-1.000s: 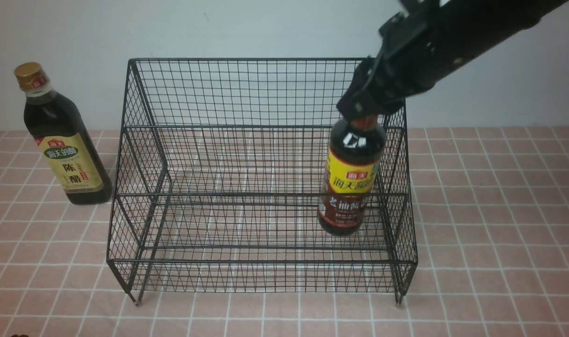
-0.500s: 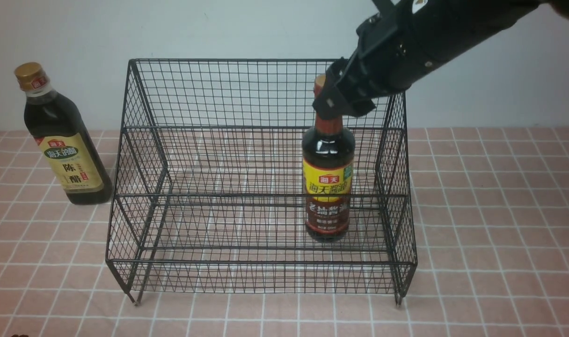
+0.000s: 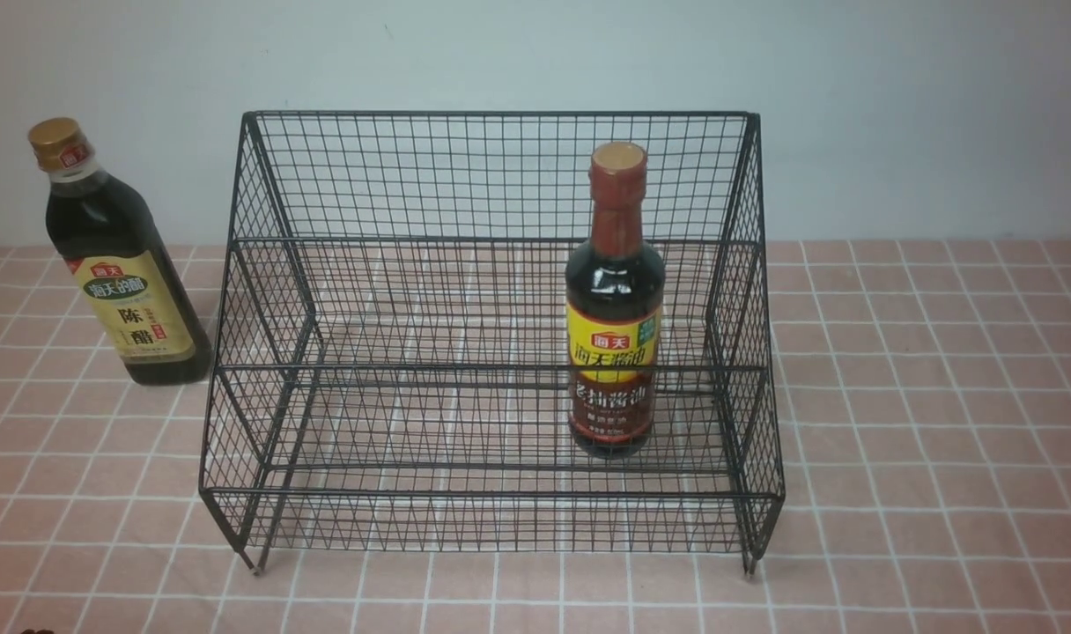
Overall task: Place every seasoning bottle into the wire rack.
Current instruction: Use the left arm to grab the condiment bottle closest to it
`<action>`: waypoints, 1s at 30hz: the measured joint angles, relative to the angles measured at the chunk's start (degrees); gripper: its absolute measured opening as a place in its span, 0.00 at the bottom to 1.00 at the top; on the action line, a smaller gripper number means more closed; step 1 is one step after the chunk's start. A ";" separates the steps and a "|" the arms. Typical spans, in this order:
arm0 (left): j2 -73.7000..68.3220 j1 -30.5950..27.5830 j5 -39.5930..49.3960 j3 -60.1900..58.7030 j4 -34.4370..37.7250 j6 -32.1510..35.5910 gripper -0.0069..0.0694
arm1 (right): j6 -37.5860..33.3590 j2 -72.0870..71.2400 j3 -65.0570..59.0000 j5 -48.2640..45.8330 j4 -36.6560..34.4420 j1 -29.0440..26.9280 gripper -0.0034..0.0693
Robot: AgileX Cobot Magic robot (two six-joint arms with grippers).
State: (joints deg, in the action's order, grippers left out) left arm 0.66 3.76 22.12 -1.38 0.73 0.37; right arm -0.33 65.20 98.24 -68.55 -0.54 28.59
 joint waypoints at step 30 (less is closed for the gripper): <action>0.00 0.00 0.00 0.00 0.00 0.00 0.08 | 14.47 -64.93 -79.23 47.54 8.06 -0.38 0.03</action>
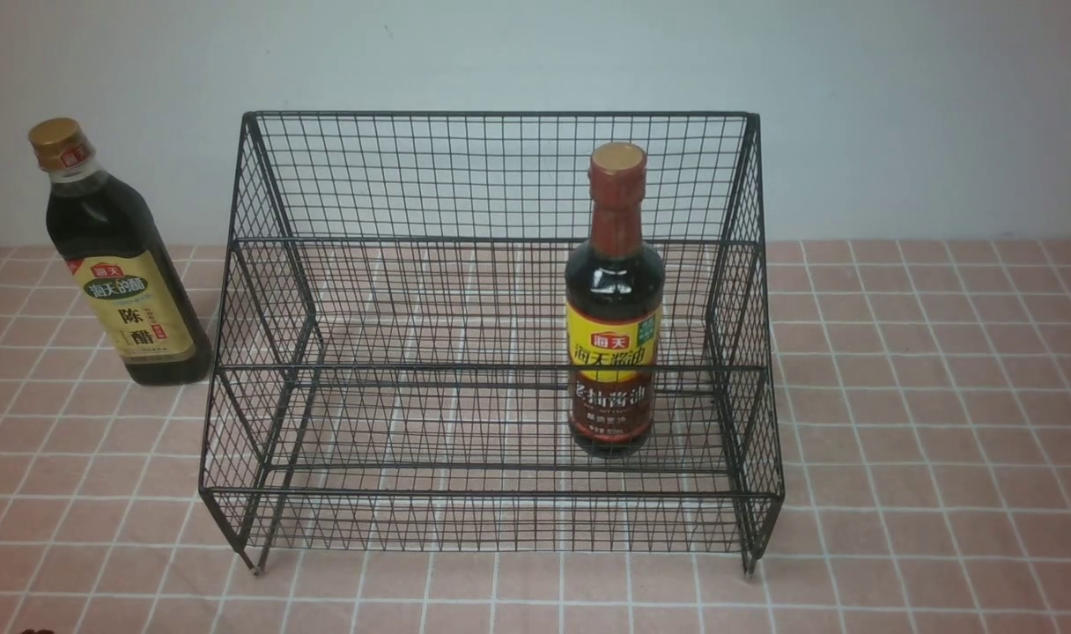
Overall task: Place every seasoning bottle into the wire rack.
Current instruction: Use the left arm to grab the condiment bottle closest to it
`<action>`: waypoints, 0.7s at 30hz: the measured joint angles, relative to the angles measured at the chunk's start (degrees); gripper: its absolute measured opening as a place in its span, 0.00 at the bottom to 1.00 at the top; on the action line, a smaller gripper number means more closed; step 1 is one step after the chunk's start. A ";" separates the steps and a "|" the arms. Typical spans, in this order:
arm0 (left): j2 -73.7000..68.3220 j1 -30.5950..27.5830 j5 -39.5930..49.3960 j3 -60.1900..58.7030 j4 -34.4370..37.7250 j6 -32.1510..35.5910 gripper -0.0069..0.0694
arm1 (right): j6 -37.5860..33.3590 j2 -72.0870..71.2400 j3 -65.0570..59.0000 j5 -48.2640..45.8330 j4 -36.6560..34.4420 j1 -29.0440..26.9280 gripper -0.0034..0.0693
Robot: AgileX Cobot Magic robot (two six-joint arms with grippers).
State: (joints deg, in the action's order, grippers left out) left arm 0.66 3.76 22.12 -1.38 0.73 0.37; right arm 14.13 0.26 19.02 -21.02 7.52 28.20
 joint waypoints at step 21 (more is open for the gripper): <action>0.00 0.00 0.04 0.00 0.00 0.00 0.08 | 0.02 -0.98 -20.33 -0.19 2.57 -26.63 0.03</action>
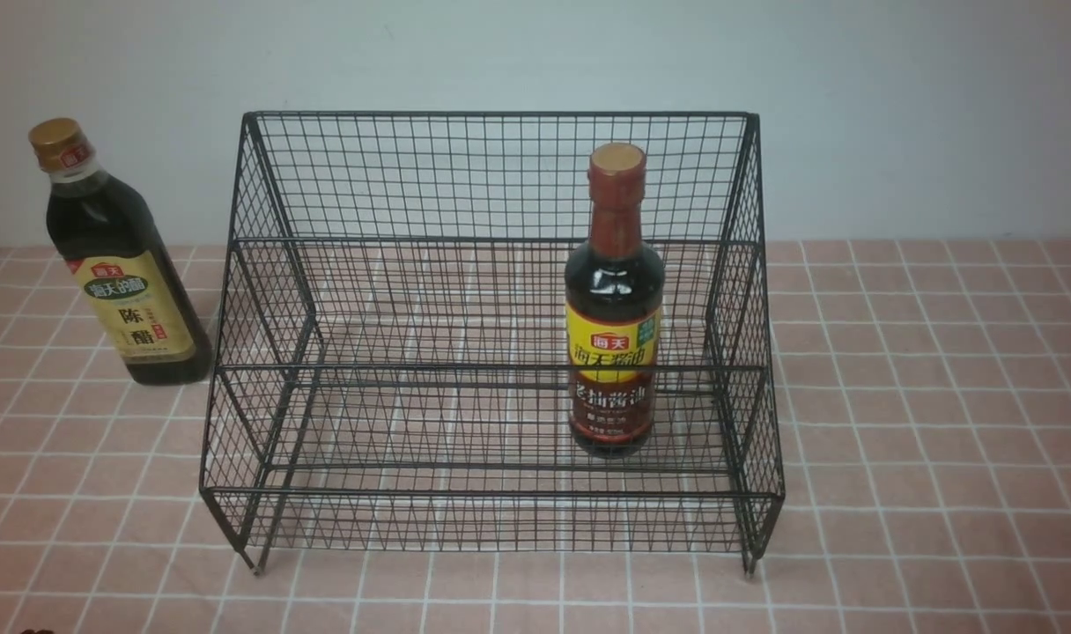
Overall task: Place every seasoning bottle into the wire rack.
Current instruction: Use the left arm to grab the condiment bottle closest to it
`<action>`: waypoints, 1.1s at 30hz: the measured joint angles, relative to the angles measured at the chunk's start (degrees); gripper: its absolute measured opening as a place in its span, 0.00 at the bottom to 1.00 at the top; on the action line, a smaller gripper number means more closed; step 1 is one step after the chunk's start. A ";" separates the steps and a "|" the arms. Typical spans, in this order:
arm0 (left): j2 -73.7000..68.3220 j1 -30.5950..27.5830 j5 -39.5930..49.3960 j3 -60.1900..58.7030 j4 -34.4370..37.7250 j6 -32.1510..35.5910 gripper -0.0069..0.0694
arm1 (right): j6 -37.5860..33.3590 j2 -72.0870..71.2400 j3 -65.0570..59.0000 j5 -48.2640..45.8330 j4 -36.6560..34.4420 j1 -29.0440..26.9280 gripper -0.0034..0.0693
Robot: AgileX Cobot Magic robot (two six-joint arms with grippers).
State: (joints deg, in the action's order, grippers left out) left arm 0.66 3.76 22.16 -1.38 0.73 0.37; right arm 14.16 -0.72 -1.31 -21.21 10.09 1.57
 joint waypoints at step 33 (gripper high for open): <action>0.00 0.00 -2.70 -0.27 -2.58 1.60 0.08 | 0.00 0.00 0.00 0.00 0.00 0.00 0.03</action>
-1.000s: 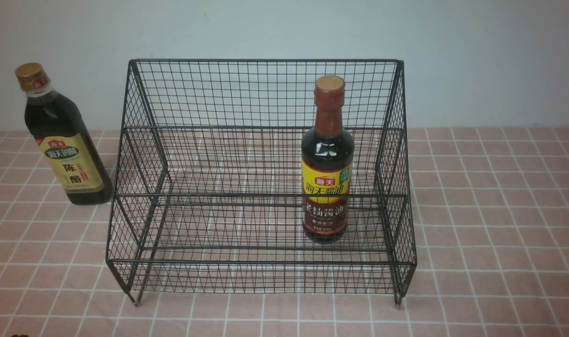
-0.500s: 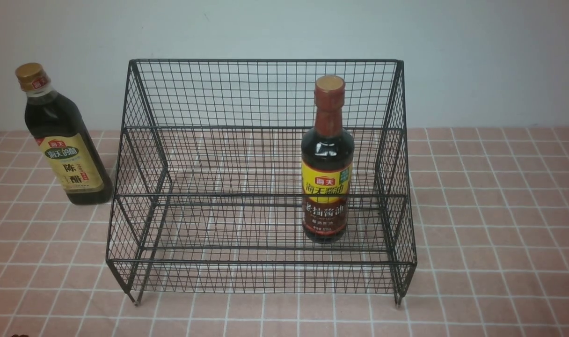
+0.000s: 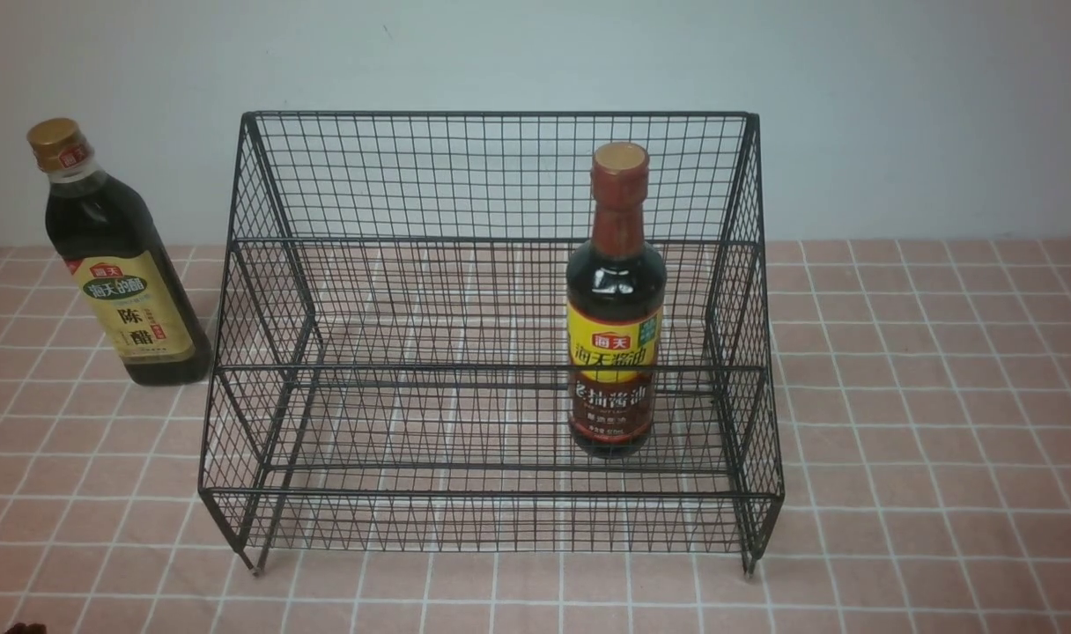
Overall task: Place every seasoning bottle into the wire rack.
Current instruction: Use the left arm to grab the condiment bottle closest to it
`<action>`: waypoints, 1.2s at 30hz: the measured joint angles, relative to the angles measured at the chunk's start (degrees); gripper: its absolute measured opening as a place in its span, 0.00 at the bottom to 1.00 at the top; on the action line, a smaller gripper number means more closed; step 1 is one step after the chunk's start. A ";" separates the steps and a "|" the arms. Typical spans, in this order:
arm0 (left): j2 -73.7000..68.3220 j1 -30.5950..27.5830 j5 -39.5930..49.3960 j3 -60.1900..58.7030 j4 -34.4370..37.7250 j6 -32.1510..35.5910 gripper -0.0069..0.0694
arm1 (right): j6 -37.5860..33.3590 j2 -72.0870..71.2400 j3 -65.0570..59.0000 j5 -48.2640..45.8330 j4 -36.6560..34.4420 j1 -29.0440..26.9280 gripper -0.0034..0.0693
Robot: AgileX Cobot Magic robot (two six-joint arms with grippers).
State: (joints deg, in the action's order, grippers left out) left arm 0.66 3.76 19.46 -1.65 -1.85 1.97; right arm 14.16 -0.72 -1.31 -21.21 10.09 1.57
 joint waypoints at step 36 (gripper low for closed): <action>-51.25 -0.38 -21.94 39.53 8.55 3.71 0.08 | 1.06 0.00 0.00 0.00 0.00 0.00 0.03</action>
State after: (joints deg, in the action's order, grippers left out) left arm -50.59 3.39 -2.48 37.88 6.70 5.67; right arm 15.21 -0.72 -1.31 -21.21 10.09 1.57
